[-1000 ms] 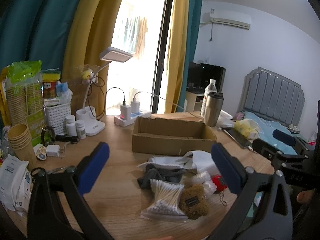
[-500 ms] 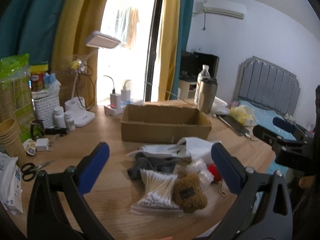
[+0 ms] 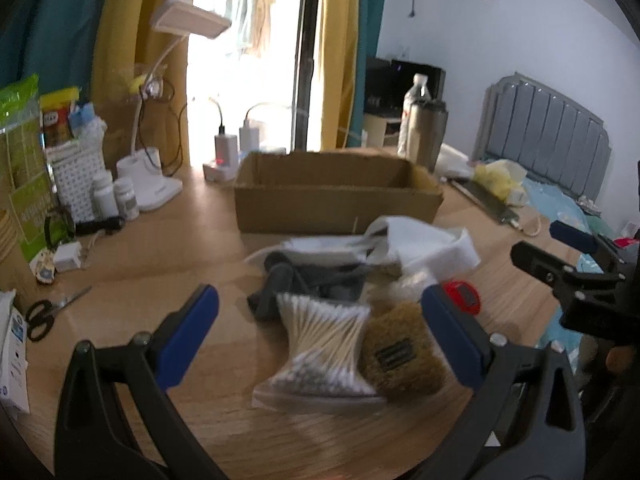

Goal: Organize soft objects
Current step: 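Move left gripper to the cotton swab bag while right gripper approaches the red pouch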

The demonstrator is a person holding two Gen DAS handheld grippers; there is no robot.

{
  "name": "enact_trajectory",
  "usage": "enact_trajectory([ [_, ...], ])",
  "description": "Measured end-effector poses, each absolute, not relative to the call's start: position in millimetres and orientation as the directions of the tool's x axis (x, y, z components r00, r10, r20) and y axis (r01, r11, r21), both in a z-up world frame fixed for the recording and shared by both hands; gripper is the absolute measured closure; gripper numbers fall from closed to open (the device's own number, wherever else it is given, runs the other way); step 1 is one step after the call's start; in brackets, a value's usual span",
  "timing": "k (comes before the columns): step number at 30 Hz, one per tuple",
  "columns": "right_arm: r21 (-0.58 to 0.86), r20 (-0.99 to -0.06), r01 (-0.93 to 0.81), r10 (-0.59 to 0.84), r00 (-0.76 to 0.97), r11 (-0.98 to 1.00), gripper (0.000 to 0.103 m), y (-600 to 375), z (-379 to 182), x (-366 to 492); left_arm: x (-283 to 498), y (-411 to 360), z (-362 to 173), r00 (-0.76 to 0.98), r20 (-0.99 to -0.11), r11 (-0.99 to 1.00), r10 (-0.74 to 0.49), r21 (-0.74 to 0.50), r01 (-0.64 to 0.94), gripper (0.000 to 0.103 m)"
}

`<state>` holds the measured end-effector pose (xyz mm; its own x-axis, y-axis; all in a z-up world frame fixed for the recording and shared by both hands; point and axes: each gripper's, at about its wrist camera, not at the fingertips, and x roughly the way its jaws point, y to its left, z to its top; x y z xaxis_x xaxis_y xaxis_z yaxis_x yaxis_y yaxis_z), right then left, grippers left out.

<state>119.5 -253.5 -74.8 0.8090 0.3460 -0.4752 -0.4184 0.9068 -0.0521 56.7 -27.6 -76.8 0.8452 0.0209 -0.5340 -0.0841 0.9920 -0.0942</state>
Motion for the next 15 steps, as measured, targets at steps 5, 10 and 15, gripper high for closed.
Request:
enact_trajectory([
  [5,-0.045,-0.519,-0.425,0.342,0.784,0.904,0.005,-248,-91,131,66,-22,-96,0.811,-0.584,0.990,0.027,-0.095,-0.102,0.001],
  [10,-0.037,-0.553,-0.437,0.346,0.758,0.898,0.008,-241,-104,140,72,-16,-109,0.791,-0.611,0.989,0.022,-0.100,-0.106,0.004],
  [15,-0.031,-0.590,-0.449,0.346,0.730,0.893,0.017,-235,-116,147,79,-10,-121,0.757,-0.654,0.988,0.008,-0.109,-0.105,0.016],
])
